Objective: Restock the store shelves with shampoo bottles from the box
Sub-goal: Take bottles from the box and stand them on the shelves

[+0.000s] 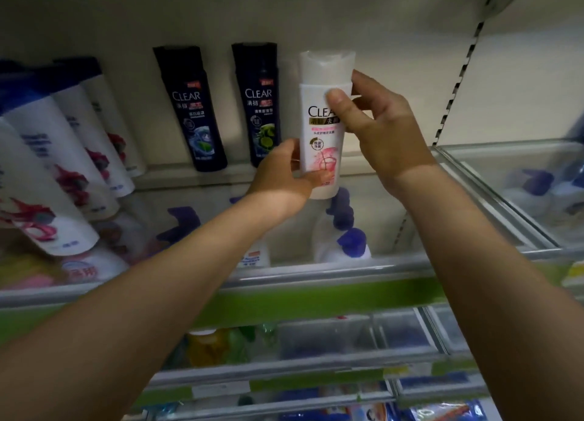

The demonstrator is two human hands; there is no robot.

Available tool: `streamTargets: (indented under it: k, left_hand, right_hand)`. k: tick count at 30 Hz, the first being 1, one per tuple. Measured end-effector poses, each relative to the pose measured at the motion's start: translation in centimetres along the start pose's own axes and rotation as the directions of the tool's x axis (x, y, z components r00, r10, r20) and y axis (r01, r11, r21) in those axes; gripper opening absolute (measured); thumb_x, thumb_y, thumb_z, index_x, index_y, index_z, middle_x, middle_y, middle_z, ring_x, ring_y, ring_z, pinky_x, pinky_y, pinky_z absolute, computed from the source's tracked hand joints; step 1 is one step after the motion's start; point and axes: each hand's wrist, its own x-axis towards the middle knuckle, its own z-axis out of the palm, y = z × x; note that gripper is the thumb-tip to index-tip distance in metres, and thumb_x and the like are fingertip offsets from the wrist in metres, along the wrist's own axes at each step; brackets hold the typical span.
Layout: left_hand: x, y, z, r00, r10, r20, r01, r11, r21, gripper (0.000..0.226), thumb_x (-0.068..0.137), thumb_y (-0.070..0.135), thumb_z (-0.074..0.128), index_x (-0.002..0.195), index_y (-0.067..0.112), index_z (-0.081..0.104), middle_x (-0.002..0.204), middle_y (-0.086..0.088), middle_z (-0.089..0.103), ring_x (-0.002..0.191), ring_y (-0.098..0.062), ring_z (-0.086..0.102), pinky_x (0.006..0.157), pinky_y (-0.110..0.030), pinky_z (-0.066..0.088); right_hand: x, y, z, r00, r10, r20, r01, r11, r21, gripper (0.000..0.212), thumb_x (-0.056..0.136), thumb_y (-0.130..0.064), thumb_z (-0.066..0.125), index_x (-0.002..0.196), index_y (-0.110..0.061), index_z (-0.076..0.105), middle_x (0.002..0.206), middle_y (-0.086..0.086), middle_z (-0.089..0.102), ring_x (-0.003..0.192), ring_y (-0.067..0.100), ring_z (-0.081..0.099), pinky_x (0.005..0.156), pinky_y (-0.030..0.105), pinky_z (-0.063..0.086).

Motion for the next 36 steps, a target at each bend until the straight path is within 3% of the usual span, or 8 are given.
streamTargets:
  k: [3, 5, 8, 14, 19, 26, 33, 36]
  left_hand:
    - [1.3, -0.1, 0.5, 1.0, 0.012, -0.019, -0.012, 1.0, -0.019, 0.036, 0.084, 0.015, 0.068, 0.117, 0.022, 0.054, 0.111, 0.006, 0.062, 0.102, -0.01, 0.057, 0.079, -0.021, 0.046]
    - [2.0, -0.1, 0.8, 1.0, 0.026, -0.012, -0.026, 0.999, -0.021, 0.034, 0.086, 0.013, 0.066, 0.117, 0.021, 0.054, 0.107, 0.007, 0.061, 0.098, -0.008, 0.057, 0.073, -0.016, 0.046]
    - [3.0, 0.0, 1.4, 0.999, 0.037, -0.02, -0.038, 0.999, -0.008, 0.038, 0.087, 0.013, 0.065, 0.122, 0.016, 0.052, 0.117, 0.0, 0.062, 0.107, -0.013, 0.058, 0.088, -0.027, 0.05]
    - [5.7, -0.1, 2.5, 0.996, 0.033, -0.079, -0.025, 0.995, 0.097, 0.041, 0.087, 0.016, 0.066, 0.125, 0.011, 0.05, 0.123, -0.004, 0.059, 0.114, -0.017, 0.055, 0.087, -0.023, 0.041]
    - [7.0, -0.8, 3.6, 0.981, 0.057, -0.184, -0.027, 0.987, 0.161, 0.048, 0.084, 0.017, 0.069, 0.122, 0.005, 0.043, 0.123, -0.011, 0.057, 0.113, -0.023, 0.058, 0.097, -0.04, 0.049]
    - [8.2, -0.8, 4.0, 0.966, 0.074, -0.248, -0.016, 0.973, 0.231, 0.041, 0.084, 0.018, 0.069, 0.118, 0.002, 0.054, 0.119, -0.013, 0.059, 0.108, -0.023, 0.061, 0.095, -0.034, 0.049]
    - [8.1, -0.7, 4.2, 0.965, 0.051, -0.258, 0.007, 0.976, 0.219, 0.042, 0.085, 0.019, 0.068, 0.119, 0.001, 0.051, 0.118, -0.013, 0.06, 0.109, -0.024, 0.06, 0.092, -0.031, 0.049]
    - [7.9, -0.5, 4.2, 0.967, 0.042, -0.25, 0.011, 0.978, 0.21, 0.041, 0.086, 0.019, 0.067, 0.119, 0.002, 0.049, 0.118, -0.013, 0.059, 0.11, -0.024, 0.059, 0.093, -0.033, 0.049]
  right_hand:
    - [1.2, 1.0, -0.3, 1.0, -0.027, 0.002, 0.026, 0.998, 0.06, 0.034, 0.095, -0.028, 0.059, 0.127, -0.014, 0.062, 0.111, 0.007, 0.07, 0.104, 0.026, 0.063, 0.093, 0.041, 0.054]
    - [1.9, 1.4, -0.5, 1.0, -0.016, -0.003, 0.016, 0.997, 0.077, 0.035, 0.095, -0.028, 0.059, 0.128, -0.014, 0.062, 0.111, 0.008, 0.071, 0.104, 0.025, 0.066, 0.092, 0.041, 0.055]
    - [3.2, 1.9, -0.6, 0.999, 0.041, -0.024, -0.039, 0.997, 0.071, 0.034, 0.095, -0.03, 0.06, 0.128, -0.02, 0.062, 0.111, 0.0, 0.072, 0.102, 0.015, 0.068, 0.089, 0.034, 0.057]
    - [5.2, 3.3, -0.8, 0.997, 0.065, -0.051, -0.062, 0.997, 0.053, 0.035, 0.093, -0.032, 0.062, 0.125, -0.02, 0.063, 0.121, 0.003, 0.063, 0.104, 0.013, 0.066, 0.086, 0.023, 0.056]
    - [6.0, 4.0, -0.7, 0.993, 0.055, -0.107, -0.043, 0.993, 0.112, 0.031, 0.089, -0.028, 0.067, 0.12, -0.021, 0.068, 0.114, 0.008, 0.067, 0.1, 0.015, 0.068, 0.089, 0.029, 0.056]
    - [6.5, 4.4, -0.6, 0.984, 0.075, -0.164, -0.035, 0.971, 0.237, 0.036, 0.083, -0.015, 0.074, 0.119, -0.009, 0.069, 0.108, 0.009, 0.073, 0.098, 0.02, 0.071, 0.09, 0.039, 0.056]
    - [6.2, 4.1, -0.7, 0.98, 0.088, -0.177, -0.044, 0.971, 0.236, 0.035, 0.083, -0.014, 0.073, 0.117, -0.008, 0.069, 0.103, 0.005, 0.074, 0.095, 0.017, 0.072, 0.088, 0.036, 0.058]
    - [6.1, 4.0, -0.7, 0.975, 0.098, -0.201, -0.057, 0.977, 0.203, 0.033, 0.082, -0.016, 0.075, 0.114, -0.009, 0.071, 0.1, 0.002, 0.075, 0.09, 0.012, 0.072, 0.082, 0.028, 0.058]
